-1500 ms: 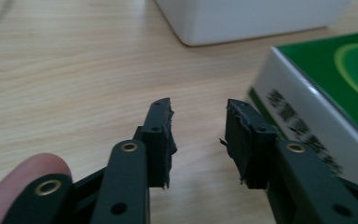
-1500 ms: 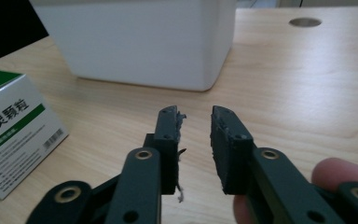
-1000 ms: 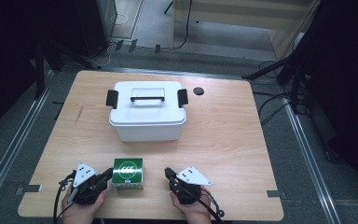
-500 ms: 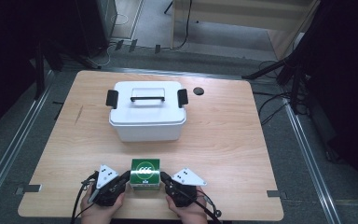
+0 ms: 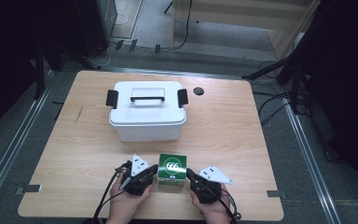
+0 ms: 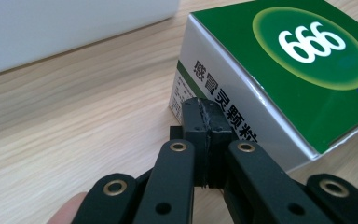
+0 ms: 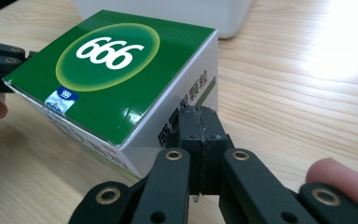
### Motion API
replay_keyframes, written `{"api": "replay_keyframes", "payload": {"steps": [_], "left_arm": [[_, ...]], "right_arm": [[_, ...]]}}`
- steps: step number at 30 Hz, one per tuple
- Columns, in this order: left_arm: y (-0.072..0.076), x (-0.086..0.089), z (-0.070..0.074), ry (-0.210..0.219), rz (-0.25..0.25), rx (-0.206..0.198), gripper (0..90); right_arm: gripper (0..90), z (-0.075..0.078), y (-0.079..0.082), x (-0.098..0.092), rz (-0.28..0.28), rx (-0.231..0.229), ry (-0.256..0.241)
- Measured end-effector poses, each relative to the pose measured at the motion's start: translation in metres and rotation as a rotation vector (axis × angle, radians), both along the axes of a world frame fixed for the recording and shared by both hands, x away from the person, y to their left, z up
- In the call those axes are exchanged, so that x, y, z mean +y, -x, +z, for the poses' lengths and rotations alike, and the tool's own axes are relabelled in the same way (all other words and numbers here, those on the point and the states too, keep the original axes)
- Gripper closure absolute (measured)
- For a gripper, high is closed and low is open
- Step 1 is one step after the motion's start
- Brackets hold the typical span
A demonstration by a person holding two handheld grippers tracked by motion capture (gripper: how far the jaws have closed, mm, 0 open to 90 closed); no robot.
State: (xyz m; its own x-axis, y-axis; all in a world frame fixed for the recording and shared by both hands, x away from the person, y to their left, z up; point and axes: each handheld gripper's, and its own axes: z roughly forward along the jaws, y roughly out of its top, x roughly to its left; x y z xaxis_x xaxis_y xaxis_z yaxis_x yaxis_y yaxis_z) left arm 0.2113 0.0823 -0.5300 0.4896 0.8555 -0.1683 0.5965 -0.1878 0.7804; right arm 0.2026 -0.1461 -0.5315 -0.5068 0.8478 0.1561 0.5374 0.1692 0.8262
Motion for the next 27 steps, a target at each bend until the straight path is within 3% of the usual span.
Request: {"api": "replay_keyframes", "payload": {"steps": [10,16,21,23,26,27], "left_arm": [[-0.010,-0.045,0.000,0.012,-0.058,0.003,90.0],[-0.012,-0.062,0.000,0.016,-0.075,0.001,90.0],[-0.013,-0.063,0.000,0.006,-0.076,-0.005,90.0],[-0.013,-0.061,0.000,0.001,-0.069,-0.010,84.3],[-0.014,-0.049,0.002,0.009,-0.046,-0.020,79.2],[-0.014,-0.037,0.006,0.016,-0.021,-0.029,74.3]], "right_arm": [[90.0,0.002,-0.002,-0.044,-0.079,0.005,0.006],[90.0,0.002,0.000,-0.061,-0.110,-0.001,0.012],[90.0,0.002,0.000,-0.066,-0.119,-0.011,0.011],[90.0,0.003,0.000,-0.065,-0.120,-0.014,0.014],[90.0,0.004,0.000,-0.065,-0.119,-0.026,0.011],[89.3,0.006,0.000,-0.066,-0.124,-0.042,0.016]]}}
